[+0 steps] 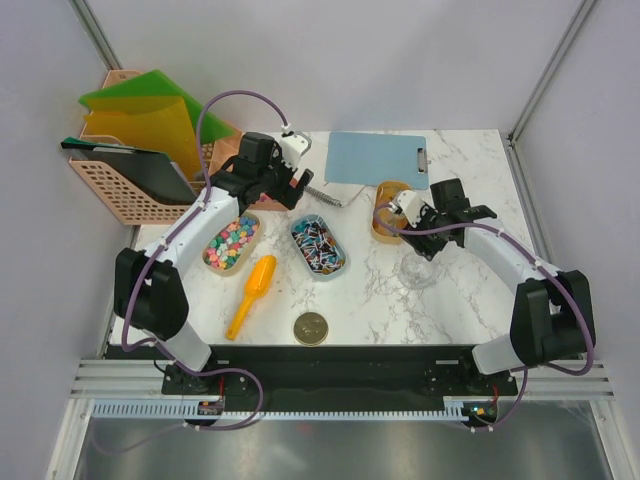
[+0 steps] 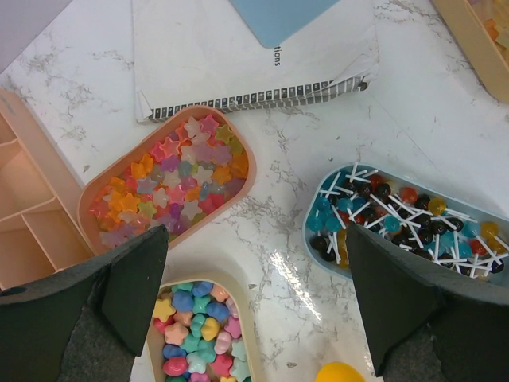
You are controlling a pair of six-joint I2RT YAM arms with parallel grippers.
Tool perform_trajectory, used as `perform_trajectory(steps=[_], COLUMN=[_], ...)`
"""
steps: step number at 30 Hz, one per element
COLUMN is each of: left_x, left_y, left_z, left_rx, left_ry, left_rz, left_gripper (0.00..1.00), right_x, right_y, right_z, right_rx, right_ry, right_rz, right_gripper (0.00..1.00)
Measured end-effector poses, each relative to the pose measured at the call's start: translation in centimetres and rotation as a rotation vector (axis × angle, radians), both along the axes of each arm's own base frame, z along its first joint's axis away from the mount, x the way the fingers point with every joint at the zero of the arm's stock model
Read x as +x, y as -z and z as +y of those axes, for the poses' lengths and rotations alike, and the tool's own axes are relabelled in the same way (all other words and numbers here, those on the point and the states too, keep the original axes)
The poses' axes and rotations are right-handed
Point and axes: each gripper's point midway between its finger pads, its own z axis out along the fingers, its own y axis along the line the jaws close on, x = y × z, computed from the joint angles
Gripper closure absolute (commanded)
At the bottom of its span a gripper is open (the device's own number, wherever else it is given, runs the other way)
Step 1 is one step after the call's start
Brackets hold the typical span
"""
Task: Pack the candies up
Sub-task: Pick up the spatula from the center of the board.
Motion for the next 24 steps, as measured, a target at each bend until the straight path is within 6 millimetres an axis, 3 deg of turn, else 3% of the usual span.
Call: perform_trajectory(steps=[6,10,11,19,24], left_x=[0.0,0.0,0.0,-0.4,-3.3], left_y=[0.0,0.0,0.0,1.0,4.0], left_z=[0.0,0.0,0.0,0.6,3.2], left_rx=[0.002,0.001,0.001,0.021,0.104], left_ry=[-0.002,-0.003,-0.003,-0.016,-0.008], left_rz=[0.000,0.000,0.000,0.016,0.059], left_gripper=[0.00,0.00,0.00,0.00,0.00], right_x=[-1.1,-1.7,-1.8,-2.4,-2.6], right_y=[1.3,1.8,2.0,1.8,1.1], right_z=[0.1,0.1,0.1,0.9,3.1], right_rx=[-0.011,-0.018,-0.021,0.003,0.021], right_ry=[-0.048,-0.074,-0.079,-0.111,-0.173], right_rz=[0.072,0.105,0.112,0.170,0.171], right_gripper=[0.46,0.73,0.76,0.78,0.78])
